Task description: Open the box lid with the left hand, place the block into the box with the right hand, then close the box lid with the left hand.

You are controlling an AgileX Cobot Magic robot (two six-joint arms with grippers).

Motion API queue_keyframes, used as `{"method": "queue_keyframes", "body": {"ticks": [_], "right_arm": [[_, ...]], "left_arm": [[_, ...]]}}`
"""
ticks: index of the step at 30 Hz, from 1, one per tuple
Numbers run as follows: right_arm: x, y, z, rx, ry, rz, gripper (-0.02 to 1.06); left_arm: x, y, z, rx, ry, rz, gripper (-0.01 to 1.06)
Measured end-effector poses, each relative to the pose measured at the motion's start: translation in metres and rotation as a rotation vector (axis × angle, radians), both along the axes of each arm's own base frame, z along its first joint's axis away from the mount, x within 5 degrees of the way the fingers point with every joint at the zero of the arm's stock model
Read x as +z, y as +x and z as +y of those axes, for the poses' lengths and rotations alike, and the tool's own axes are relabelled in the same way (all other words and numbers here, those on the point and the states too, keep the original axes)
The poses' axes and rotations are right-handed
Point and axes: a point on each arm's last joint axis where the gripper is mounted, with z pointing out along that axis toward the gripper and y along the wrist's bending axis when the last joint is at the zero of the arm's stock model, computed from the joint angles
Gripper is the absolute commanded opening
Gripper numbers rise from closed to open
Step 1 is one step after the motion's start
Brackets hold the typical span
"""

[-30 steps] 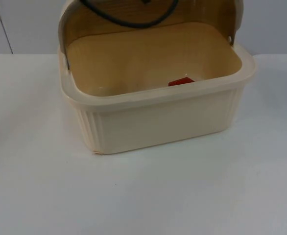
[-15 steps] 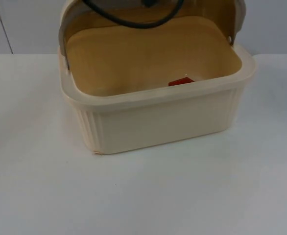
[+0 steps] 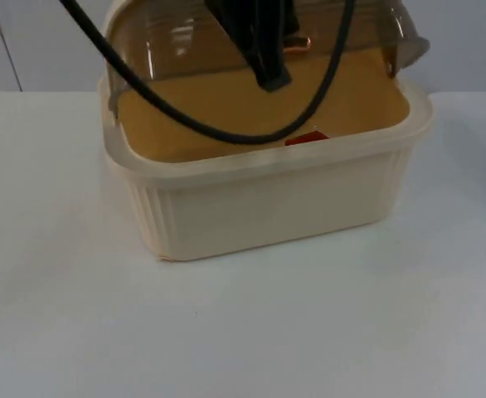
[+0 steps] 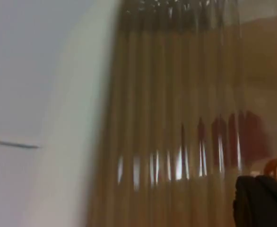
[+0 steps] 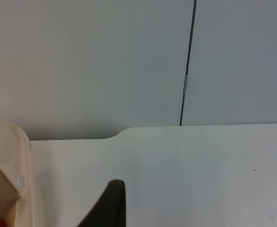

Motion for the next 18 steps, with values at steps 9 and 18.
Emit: {"method": "queue_keyframes", "body": {"ticks": [9, 18], "right_arm": [[-0.001, 0.000, 0.000, -0.004, 0.010, 0.006, 1.05], [-0.001, 0.000, 0.000, -0.004, 0.010, 0.006, 1.05]], "left_arm": [[-0.042, -0.038, -0.005, -0.017, 0.069, 0.107, 0.00], [0.029, -0.073, 0.006, 0.078, -0.182, 0.165, 0.00]]}}
